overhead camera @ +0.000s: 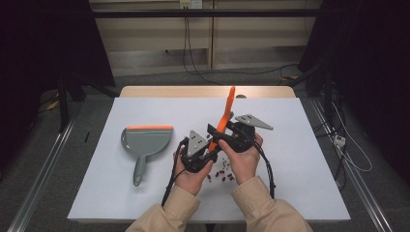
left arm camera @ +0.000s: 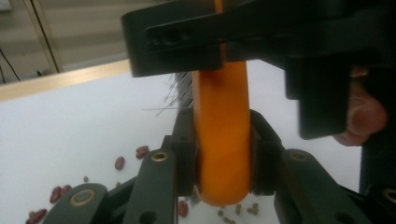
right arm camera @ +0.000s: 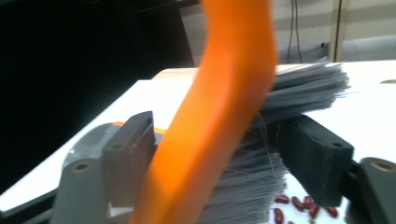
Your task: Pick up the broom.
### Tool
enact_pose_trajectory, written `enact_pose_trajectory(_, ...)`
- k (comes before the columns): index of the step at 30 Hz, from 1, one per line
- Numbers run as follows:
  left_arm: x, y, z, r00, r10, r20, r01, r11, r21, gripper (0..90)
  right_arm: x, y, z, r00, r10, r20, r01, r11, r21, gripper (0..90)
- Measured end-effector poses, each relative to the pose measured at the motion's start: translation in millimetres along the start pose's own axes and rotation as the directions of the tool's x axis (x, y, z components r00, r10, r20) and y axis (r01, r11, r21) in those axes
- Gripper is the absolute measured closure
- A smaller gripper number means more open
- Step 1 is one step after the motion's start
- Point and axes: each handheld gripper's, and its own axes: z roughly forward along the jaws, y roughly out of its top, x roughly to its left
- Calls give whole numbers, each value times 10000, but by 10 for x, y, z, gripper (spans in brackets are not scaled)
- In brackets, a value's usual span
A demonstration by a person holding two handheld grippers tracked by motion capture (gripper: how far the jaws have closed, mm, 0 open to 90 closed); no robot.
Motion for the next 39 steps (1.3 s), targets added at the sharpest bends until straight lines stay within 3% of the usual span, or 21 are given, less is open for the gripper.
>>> enact_pose_trajectory(2, -10, -6, -1, 9999, 139, -2, -139, 9999, -90, 678, -10, 11, -10, 9995, 219, -247, -217, 9997, 59, 382)
enact_pose_trajectory(4, -38, -10, 9, 9984, 530, -196, -531, 9986, -27, 658, -7, 13, -19, 9985, 432, -331, -426, 9989, 169, 453)
enact_pose_trajectory(8, -40, -26, 51, 9978, 605, -273, -603, 9982, 65, 575, 8, 42, -55, 9947, 901, -499, -884, 9955, 354, 601)
enact_pose_trajectory(10, -20, -41, 64, 9983, 550, -183, -550, 9985, 21, 484, -17, 70, -72, 9880, 1272, -880, -1236, 9913, 455, 665)
enact_pose_trajectory(12, 1, -44, 61, 9994, 344, -28, -344, 9994, 38, 448, -27, 85, -79, 9885, 1179, -941, -1142, 9925, 438, 693)
enact_pose_trajectory(13, 38, -41, 38, 9994, -16, 336, 16, 10000, 10, 425, -44, 130, -105, 9945, 537, -903, -494, 9976, 490, 695)
enact_pose_trajectory(16, 68, -32, -9, 9987, -111, 491, 105, 9999, 132, 329, -127, 183, -126, 9916, 475, -1201, -387, 9965, 738, 696)
enact_pose_trajectory(18, 93, -29, -51, 9984, 4, 569, -12, 9999, 133, 323, -200, 220, -166, 9946, 83, -1037, 13, 9958, 916, 696)
enact_pose_trajectory(21, 151, -32, -107, 9979, -141, 627, 132, 9998, 153, 276, -322, 257, -241, 9946, -404, -955, 501, 9935, 1019, 696)
enact_pose_trajectory(25, 223, -17, -204, 9978, -17, 656, 13, 10000, 60, 251, -449, 282, -350, 9916, -1145, -602, 1186, 9905, 700, 695)
enact_pose_trajectory(29, 310, -6, -306, 9982, -3, 594, 4, 10000, -2, 238, -557, 285, -427, 9897, -1347, -476, 1377, 9883, 660, 695)
enact_pose_trajectory(31, 361, -2, -360, 9986, -13, 538, 15, 10000, -29, 232, -603, 280, -454, 9897, -1274, -651, 1324, 9880, 790, 696)
enact_pose_trajectory(35, 462, 13, -460, 9983, 56, 580, -56, 10000, -14, 201, -662, 279, -491, 9857, -1451, -859, 1566, 9766, 1474, 696)
enact_pose_trajectory(39, 585, 0, -563, 9975, -137, 698, 140, 9999, -37, 157, -740, 285, -521, 9862, -1247, -1087, 1463, 9642, 2211, 697)
